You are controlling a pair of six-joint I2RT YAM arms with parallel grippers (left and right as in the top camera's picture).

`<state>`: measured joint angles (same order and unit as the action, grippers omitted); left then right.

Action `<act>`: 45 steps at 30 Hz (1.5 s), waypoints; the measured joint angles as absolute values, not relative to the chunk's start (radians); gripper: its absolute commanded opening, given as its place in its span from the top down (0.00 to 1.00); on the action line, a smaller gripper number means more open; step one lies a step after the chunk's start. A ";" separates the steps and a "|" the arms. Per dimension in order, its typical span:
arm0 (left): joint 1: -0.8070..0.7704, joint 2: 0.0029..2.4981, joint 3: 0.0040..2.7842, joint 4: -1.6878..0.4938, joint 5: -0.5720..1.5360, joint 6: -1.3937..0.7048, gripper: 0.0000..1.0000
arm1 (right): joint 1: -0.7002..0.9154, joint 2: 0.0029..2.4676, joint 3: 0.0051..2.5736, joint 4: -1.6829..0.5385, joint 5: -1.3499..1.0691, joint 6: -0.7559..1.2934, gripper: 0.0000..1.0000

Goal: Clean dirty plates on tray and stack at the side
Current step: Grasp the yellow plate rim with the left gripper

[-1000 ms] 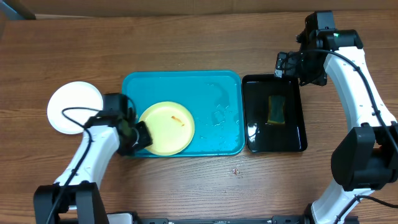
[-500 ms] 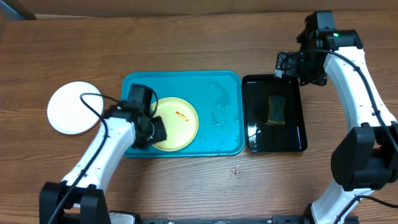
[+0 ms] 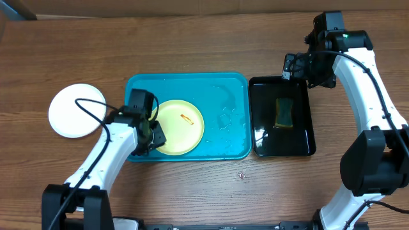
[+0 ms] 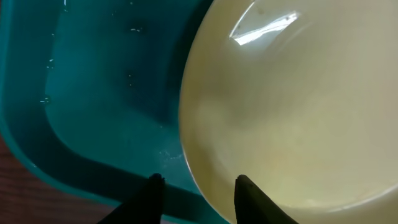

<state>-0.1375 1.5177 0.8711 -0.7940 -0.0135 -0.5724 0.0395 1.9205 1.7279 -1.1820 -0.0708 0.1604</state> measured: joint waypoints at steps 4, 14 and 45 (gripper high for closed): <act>-0.138 1.525 0.820 -0.731 -0.012 -0.588 0.78 | 0.039 1.921 1.728 -1.182 -0.070 0.160 0.00; -0.138 1.525 0.804 -0.599 -0.012 -0.600 0.91 | 0.039 1.921 1.728 -1.182 -0.070 0.160 0.00; -0.138 1.611 0.778 -0.405 -0.008 -0.535 0.83 | 0.039 1.921 1.728 -1.182 -0.070 0.160 0.00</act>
<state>-0.1375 1.6108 0.7776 -0.4049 -0.0082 -0.5354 0.0391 1.9205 1.7279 -1.1820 -0.0704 0.1600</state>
